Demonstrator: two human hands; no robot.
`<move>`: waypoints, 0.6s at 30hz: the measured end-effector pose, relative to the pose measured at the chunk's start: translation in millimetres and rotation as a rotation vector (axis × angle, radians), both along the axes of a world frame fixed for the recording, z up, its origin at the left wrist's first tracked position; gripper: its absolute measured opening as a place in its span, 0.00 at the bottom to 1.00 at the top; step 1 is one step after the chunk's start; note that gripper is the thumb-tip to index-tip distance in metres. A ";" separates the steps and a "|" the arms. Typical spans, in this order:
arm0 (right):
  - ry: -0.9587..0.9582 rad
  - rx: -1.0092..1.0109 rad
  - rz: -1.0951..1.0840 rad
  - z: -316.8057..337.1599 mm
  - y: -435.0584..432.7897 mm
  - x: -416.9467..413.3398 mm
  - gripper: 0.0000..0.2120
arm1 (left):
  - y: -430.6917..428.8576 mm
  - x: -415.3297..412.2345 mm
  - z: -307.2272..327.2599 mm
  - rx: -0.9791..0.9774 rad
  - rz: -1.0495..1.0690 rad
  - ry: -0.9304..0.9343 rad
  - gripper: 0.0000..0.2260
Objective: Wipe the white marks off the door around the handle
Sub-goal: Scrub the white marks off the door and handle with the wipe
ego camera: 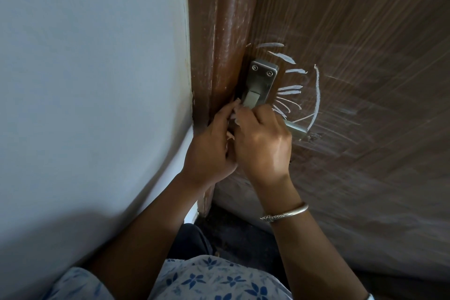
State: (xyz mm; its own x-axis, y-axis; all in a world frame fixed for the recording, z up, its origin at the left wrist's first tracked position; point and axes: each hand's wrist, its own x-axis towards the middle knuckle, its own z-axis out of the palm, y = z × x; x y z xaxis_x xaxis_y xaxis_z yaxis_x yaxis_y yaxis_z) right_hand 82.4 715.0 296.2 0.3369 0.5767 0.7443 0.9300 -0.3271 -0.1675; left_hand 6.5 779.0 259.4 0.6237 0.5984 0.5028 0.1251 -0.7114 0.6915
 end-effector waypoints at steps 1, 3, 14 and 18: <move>0.007 -0.005 -0.017 1.3 -1.6 0.5 0.07 | 0.0 -0.6 0.4 -0.011 -0.004 0.005 0.26; 0.017 -0.013 -0.042 2.9 -7.4 2.3 0.07 | 0.2 -1.6 0.6 -0.016 -0.020 0.023 0.27; 0.060 0.042 -0.208 -3.0 -69.6 27.9 0.09 | 0.1 -2.5 -1.3 0.006 -0.058 0.037 0.26; 0.063 0.047 -0.275 -4.7 -86.7 35.5 0.09 | -3.7 -2.2 -1.7 0.017 -0.065 0.020 0.25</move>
State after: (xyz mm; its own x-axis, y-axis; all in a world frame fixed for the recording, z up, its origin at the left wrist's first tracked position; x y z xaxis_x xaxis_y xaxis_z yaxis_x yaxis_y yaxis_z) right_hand 117.9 628.2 291.5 0.5222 0.4221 0.7410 0.7946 -0.5564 -0.2429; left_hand 4.3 775.3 257.7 0.6708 0.5481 0.4996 0.0918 -0.7298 0.6774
